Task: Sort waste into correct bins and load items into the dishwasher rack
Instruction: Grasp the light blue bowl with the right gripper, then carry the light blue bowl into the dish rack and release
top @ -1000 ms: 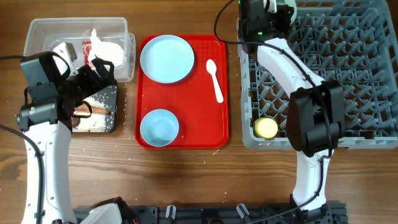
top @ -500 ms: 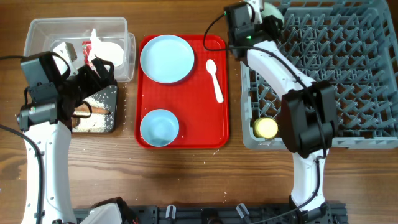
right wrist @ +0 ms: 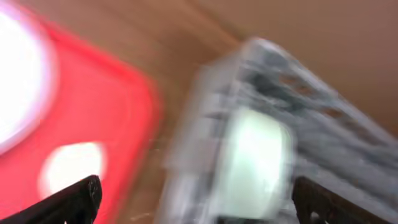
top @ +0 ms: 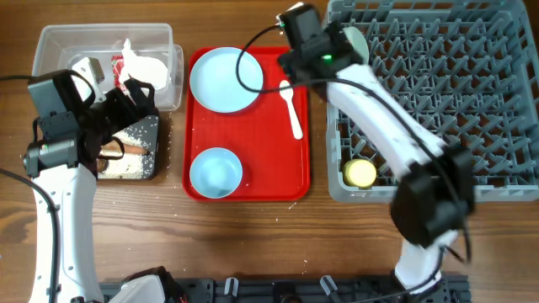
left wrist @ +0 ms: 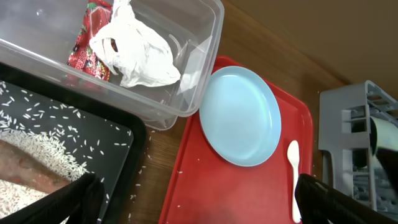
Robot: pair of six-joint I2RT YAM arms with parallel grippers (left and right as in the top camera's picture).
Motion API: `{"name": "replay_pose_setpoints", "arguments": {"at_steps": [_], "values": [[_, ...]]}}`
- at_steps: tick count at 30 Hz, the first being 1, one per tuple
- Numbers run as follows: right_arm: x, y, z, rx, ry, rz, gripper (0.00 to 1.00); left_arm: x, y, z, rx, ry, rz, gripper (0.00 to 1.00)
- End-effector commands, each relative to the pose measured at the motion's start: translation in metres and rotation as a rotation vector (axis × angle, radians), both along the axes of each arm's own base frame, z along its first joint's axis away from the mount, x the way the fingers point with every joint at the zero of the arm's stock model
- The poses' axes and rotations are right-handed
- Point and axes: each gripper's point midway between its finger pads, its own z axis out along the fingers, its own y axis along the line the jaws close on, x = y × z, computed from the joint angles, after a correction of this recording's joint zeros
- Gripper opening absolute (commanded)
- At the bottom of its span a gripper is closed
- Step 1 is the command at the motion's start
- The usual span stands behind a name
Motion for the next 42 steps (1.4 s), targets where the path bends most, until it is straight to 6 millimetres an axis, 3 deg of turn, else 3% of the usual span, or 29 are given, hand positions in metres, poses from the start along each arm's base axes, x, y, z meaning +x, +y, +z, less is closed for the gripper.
{"name": "replay_pose_setpoints", "arguments": {"at_steps": [1, 2, 4, 7, 8, 9, 11, 14, 17, 20, 26, 28, 31, 33, 35, 37, 38, 40, 42], "values": [[-0.093, 0.108, 0.031, 0.575, 0.339, 0.481, 1.0, 0.002, -0.002, 0.007, 0.012, -0.024, -0.024, 1.0], [-0.118, 0.125, 0.03, 0.707, 0.473, 0.526, 0.99, 0.002, -0.002, 0.007, 0.012, -0.024, -0.024, 1.0], [-0.131, 0.129, 0.006, 0.782, 0.619, 0.381, 0.84, 0.002, -0.002, 0.007, 0.012, -0.024, -0.024, 1.0], [-0.151, 0.123, -0.071, 0.716, 0.776, -0.007, 0.74, 0.002, -0.002, 0.007, 0.012, -0.024, -0.024, 1.0], [-0.169, 0.132, -0.098, 0.697, 0.832, -0.065, 0.7, 0.002, -0.002, 0.007, 0.012, -0.024, -0.024, 1.0], [-0.18, 0.139, -0.109, 0.69, 0.857, -0.089, 0.61, 0.002, -0.002, 0.007, 0.012, -0.024, -0.024, 1.0], [-0.205, 0.156, -0.127, 0.662, 0.877, -0.132, 0.57, 0.002, -0.002, 0.007, 0.012, -0.024, -0.024, 1.0], [-0.215, 0.163, -0.131, 0.638, 0.868, -0.171, 0.53, 0.002, -0.002, 0.007, 0.012, -0.024, -0.024, 1.0], [-0.214, 0.153, -0.137, 0.616, 0.86, -0.271, 0.4, 0.002, -0.002, 0.007, 0.012, -0.024, -0.024, 1.0], [-0.215, 0.151, -0.139, 0.609, 0.858, -0.281, 0.33, 0.002, -0.002, 0.007, 0.012, -0.024, -0.024, 1.0], [-0.22, 0.149, -0.153, 0.592, 0.895, -0.326, 0.04, 0.002, -0.002, 0.007, 0.012, -0.024, -0.024, 1.0], [-0.217, 0.151, -0.149, 0.601, 0.889, -0.319, 0.04, 0.002, -0.002, 0.007, 0.012, -0.024, -0.024, 1.0], [-0.207, 0.147, -0.124, 0.591, 0.847, -0.253, 0.04, 0.002, -0.002, 0.007, 0.012, -0.024, -0.024, 1.0], [-0.186, 0.115, -0.093, 0.544, 0.73, -0.303, 0.04, 0.002, -0.002, 0.007, 0.012, -0.024, -0.024, 1.0], [-0.149, 0.054, -0.028, 0.513, 0.491, -0.388, 0.04, 0.002, -0.002, 0.007, 0.012, -0.024, -0.024, 1.0], [-0.126, -0.018, 0.04, 0.463, 0.193, -0.536, 0.04, 0.002, -0.002, 0.007, 0.012, -0.024, -0.024, 1.0], [-0.125, -0.059, 0.076, 0.424, 0.013, -0.641, 0.04, 0.002, -0.002, 0.007, 0.012, -0.024, -0.024, 1.0], [-0.146, -0.129, 0.146, 0.343, -0.321, -0.815, 0.04, 0.002, -0.002, 0.007, 0.012, -0.024, -0.024, 1.0], [-0.158, -0.159, 0.178, 0.253, -0.474, -0.869, 0.05, 0.002, -0.002, 0.007, 0.012, -0.024, -0.024, 1.0]]}}
